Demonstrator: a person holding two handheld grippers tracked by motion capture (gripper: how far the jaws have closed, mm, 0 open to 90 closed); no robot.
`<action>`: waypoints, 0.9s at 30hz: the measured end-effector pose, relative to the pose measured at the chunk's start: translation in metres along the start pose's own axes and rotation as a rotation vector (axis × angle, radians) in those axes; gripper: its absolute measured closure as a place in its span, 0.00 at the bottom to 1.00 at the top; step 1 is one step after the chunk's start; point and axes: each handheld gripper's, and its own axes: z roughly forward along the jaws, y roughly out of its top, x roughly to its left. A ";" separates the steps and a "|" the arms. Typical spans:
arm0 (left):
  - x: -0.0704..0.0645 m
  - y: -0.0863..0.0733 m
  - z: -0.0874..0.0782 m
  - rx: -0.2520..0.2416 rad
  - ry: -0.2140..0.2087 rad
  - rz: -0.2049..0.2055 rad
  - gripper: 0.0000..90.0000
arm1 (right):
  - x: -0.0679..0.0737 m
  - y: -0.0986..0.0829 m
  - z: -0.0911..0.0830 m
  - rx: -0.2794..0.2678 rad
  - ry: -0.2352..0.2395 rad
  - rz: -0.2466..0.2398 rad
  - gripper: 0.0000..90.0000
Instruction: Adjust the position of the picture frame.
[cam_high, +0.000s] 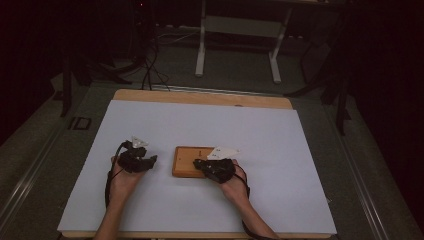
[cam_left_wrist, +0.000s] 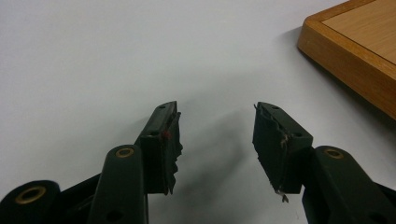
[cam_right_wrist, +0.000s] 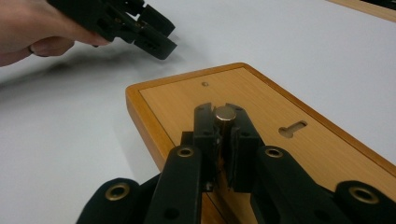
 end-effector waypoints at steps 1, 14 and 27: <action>0.000 0.000 0.000 0.001 0.000 0.001 0.57 | 0.000 0.000 0.000 0.000 0.006 0.000 0.94; -0.002 0.002 -0.001 -0.016 -0.019 0.013 0.59 | 0.010 0.007 -0.004 -0.006 0.105 -0.069 0.94; 0.001 0.007 0.015 -0.017 -0.194 0.005 0.89 | 0.017 0.008 -0.009 -0.027 0.205 -0.119 0.94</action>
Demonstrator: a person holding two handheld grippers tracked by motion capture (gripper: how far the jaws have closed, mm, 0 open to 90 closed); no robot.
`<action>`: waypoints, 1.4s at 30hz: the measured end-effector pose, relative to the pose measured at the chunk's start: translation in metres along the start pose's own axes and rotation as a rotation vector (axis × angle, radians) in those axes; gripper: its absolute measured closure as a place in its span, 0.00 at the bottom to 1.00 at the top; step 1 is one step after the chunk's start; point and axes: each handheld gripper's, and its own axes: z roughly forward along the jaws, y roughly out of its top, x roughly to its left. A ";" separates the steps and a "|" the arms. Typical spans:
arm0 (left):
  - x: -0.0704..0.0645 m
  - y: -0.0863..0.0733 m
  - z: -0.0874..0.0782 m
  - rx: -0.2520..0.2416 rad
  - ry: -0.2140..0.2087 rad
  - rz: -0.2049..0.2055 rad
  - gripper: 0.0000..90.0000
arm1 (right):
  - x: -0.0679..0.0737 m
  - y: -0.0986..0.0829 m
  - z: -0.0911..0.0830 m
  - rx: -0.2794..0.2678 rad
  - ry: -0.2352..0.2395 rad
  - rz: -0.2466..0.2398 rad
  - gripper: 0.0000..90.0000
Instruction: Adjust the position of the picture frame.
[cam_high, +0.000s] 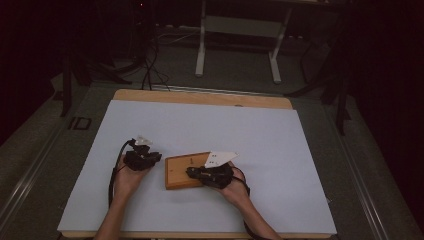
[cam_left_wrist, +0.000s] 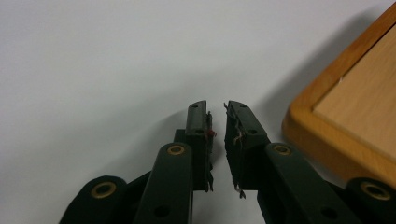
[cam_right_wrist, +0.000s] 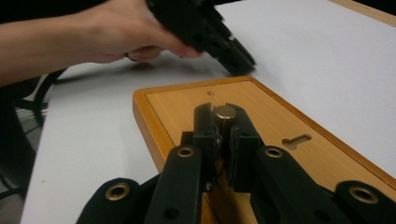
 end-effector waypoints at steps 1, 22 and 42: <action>0.001 0.001 0.001 -0.012 -0.019 -0.003 0.89 | 0.000 0.000 0.000 -0.001 0.009 -0.007 0.94; -0.018 0.003 0.008 0.085 -0.186 0.149 1.00 | -0.005 -0.006 -0.009 0.010 -0.008 -0.008 0.94; -0.074 -0.003 0.005 0.098 -0.384 0.268 1.00 | -0.029 -0.009 -0.041 0.040 -0.160 -0.002 0.94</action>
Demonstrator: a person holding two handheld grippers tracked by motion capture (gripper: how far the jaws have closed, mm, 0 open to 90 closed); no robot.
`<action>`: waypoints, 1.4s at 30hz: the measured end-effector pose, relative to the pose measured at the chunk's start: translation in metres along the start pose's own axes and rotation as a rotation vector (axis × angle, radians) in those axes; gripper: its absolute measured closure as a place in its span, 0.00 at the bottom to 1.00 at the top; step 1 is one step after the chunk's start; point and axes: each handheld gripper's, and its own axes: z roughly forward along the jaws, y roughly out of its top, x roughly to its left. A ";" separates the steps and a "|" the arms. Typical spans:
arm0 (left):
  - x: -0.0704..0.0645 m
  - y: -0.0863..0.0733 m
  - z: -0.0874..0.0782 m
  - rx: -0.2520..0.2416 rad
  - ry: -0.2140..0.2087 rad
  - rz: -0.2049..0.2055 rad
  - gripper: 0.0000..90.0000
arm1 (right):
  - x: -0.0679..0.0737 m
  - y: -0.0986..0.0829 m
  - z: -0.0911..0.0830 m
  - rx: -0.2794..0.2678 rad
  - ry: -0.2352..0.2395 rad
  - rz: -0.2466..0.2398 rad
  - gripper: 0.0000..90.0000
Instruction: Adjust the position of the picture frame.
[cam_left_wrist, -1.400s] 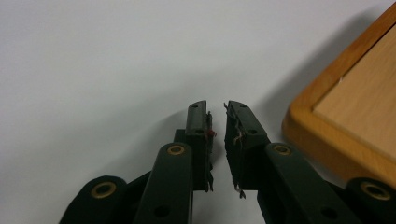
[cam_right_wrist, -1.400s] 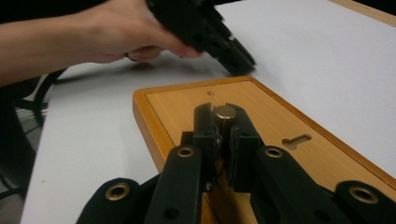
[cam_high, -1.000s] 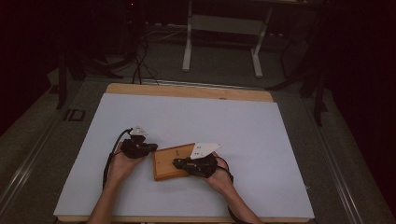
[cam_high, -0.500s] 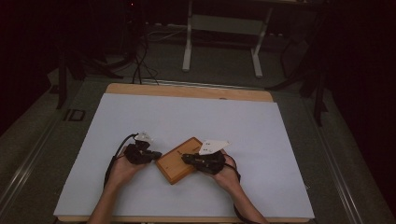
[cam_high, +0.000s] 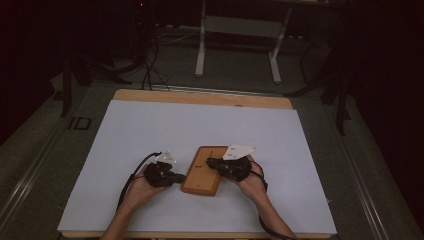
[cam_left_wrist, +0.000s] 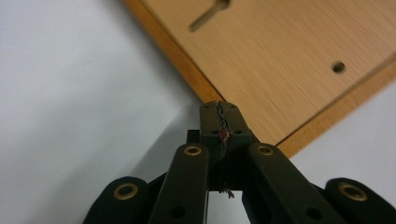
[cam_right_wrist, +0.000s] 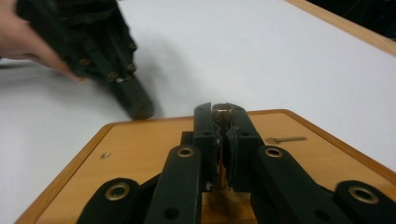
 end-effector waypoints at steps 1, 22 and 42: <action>0.000 0.000 0.000 0.000 0.000 0.000 1.00 | -0.001 0.001 -0.002 0.007 -0.010 -0.008 0.94; -0.033 0.018 0.021 -0.060 -0.082 0.074 0.97 | -0.019 -0.031 -0.017 0.084 -0.138 0.054 0.94; -0.003 0.016 0.013 -0.072 0.126 -0.043 0.88 | -0.030 -0.046 -0.013 0.120 -0.373 0.298 0.59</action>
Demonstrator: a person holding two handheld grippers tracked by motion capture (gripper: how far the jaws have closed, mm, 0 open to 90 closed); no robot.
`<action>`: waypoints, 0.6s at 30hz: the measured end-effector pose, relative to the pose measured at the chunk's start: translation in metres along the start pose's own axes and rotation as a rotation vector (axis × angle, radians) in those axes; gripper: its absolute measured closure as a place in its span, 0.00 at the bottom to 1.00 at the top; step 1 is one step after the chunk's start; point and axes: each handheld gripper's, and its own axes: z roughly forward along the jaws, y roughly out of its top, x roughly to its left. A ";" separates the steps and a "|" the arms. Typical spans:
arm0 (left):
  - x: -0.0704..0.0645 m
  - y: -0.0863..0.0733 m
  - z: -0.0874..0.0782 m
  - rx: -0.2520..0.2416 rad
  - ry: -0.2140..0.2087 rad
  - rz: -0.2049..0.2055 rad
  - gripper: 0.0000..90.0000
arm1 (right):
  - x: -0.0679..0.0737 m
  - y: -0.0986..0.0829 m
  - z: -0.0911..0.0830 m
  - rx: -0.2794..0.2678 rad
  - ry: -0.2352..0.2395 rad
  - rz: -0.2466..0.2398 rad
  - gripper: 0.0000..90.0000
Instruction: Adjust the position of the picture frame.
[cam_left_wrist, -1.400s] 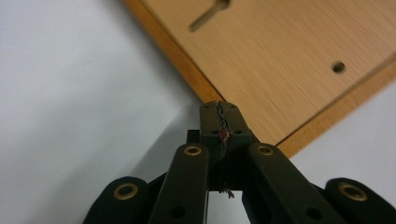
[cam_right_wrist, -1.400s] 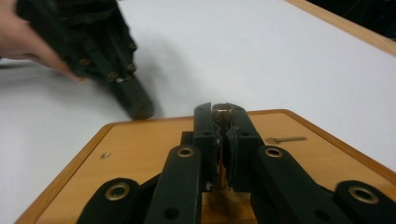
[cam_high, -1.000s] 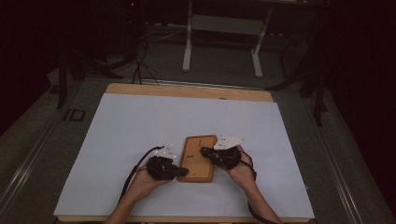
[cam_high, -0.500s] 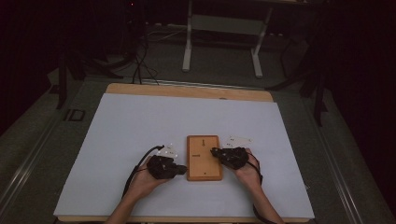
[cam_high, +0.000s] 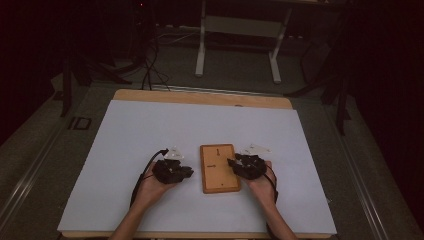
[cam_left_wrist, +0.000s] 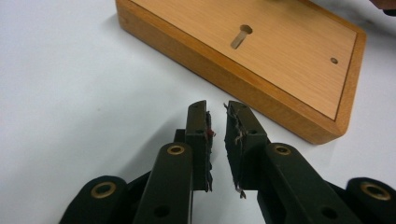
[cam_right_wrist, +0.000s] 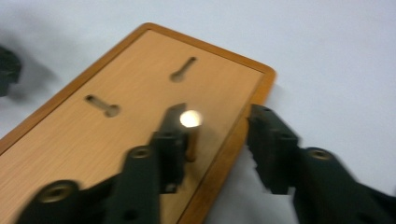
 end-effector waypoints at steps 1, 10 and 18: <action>0.001 0.000 -0.001 -0.001 0.006 -0.001 0.88 | -0.001 0.000 0.001 0.008 -0.004 0.024 0.56; 0.008 -0.001 -0.002 -0.011 0.034 -0.028 0.86 | -0.008 0.003 0.009 0.052 0.065 0.203 0.53; 0.014 -0.001 -0.006 -0.033 0.062 -0.048 0.86 | -0.008 0.006 0.011 0.059 0.052 0.240 0.56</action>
